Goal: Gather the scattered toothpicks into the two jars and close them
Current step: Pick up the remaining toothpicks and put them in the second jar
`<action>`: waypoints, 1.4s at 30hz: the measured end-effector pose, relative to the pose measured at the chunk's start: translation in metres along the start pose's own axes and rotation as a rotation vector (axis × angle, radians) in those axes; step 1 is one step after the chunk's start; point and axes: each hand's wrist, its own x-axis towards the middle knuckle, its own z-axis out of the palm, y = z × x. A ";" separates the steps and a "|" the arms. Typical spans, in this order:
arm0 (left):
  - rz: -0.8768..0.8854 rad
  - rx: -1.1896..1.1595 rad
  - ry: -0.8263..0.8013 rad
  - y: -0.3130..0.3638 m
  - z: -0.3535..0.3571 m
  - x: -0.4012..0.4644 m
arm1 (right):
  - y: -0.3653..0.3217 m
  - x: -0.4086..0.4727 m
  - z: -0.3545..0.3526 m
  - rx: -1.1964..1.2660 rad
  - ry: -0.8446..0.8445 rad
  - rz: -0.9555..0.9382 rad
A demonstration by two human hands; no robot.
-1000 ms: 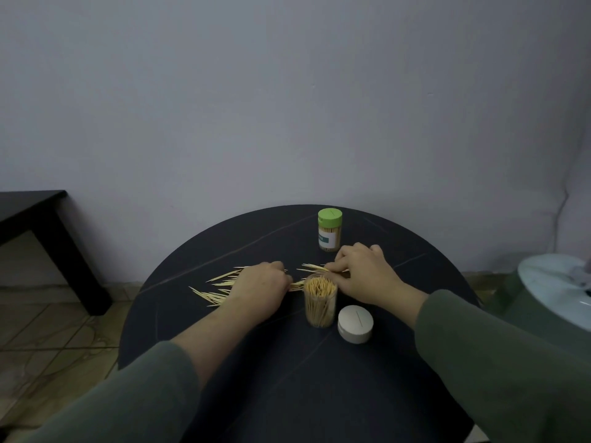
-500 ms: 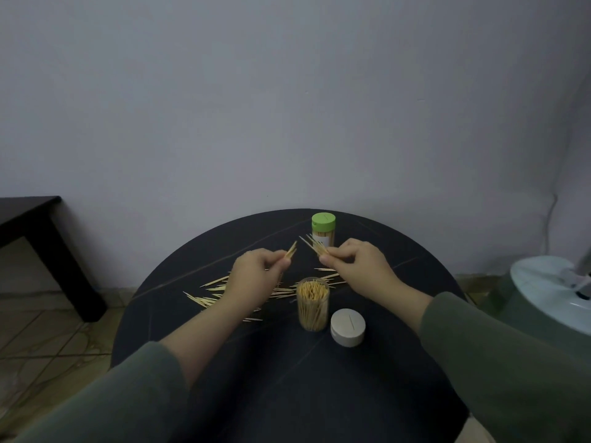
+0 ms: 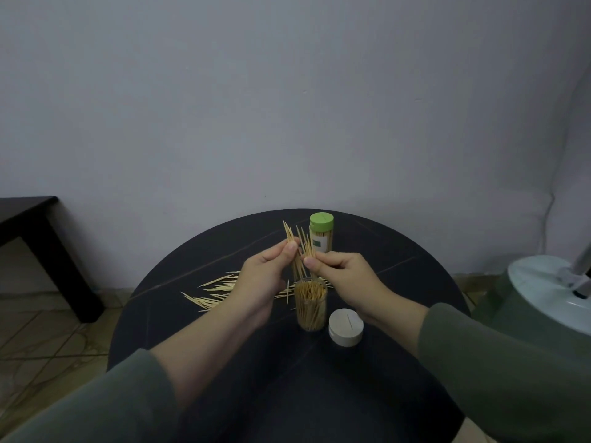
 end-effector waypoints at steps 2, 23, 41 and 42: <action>-0.014 -0.044 -0.020 -0.004 0.000 -0.002 | 0.002 -0.002 0.000 0.006 0.001 0.008; -0.043 0.057 -0.071 -0.023 0.001 -0.011 | 0.016 -0.008 -0.009 -0.209 0.002 0.024; 0.059 0.254 -0.081 -0.028 -0.005 -0.007 | 0.004 -0.008 -0.021 -0.696 -0.080 -0.166; 0.060 0.262 -0.085 -0.028 -0.005 -0.007 | 0.003 -0.009 -0.020 -0.711 -0.088 -0.168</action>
